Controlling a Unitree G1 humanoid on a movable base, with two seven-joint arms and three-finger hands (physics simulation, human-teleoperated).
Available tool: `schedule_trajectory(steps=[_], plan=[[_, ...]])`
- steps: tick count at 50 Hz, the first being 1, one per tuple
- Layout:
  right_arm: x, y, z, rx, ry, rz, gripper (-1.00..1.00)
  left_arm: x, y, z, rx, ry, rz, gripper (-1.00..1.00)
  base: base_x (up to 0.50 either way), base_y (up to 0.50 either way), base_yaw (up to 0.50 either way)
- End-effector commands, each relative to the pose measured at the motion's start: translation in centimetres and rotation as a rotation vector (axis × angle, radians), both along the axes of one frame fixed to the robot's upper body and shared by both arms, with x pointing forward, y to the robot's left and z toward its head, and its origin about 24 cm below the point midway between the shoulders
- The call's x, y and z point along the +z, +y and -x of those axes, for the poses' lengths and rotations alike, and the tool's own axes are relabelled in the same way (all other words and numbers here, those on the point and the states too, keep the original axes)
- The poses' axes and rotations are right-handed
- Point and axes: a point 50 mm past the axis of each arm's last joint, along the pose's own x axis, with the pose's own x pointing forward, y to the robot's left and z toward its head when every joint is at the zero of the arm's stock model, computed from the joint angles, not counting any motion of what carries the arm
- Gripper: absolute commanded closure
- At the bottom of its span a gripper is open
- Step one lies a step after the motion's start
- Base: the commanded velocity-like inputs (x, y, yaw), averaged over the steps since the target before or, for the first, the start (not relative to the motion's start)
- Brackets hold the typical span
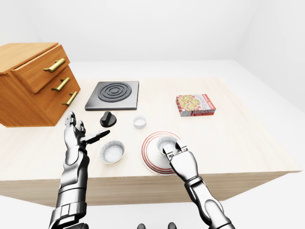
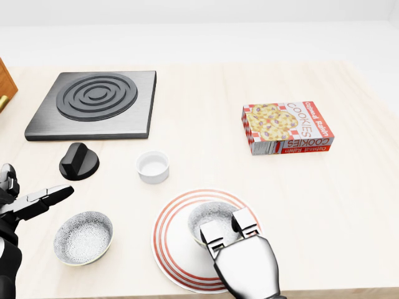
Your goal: Pick the akita bowl next to the plate and place it on the plate.
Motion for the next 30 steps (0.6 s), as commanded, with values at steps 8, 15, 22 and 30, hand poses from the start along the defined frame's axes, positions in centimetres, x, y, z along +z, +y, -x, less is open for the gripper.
schedule_trajectory(steps=[8, 15, 22, 30], plan=[[-0.81, -0.47, -1.16, -0.029, 0.019, -0.040, 1.00, 0.05, -0.04, 0.01, 0.000, 0.000, 0.000, -1.00, 0.00, 0.00, 0.00], [-0.95, -0.49, -1.22, -0.030, 0.020, -0.043, 1.00, 0.05, -0.01, 0.03, 0.001, 0.000, 0.001, -1.00, 0.00, 0.00, 0.00], [-0.80, -0.37, -1.18, -0.025, 0.011, -0.043, 1.00, -0.10, 0.03, 0.00, 0.001, 0.000, 0.001, -1.00, 0.00, 0.00, 0.00], [-0.77, -0.28, -1.09, -0.020, 0.003, -0.040, 1.00, -0.01, 0.03, 0.03, 0.001, -0.001, 0.001, -1.00, 0.00, 0.00, 0.00]])
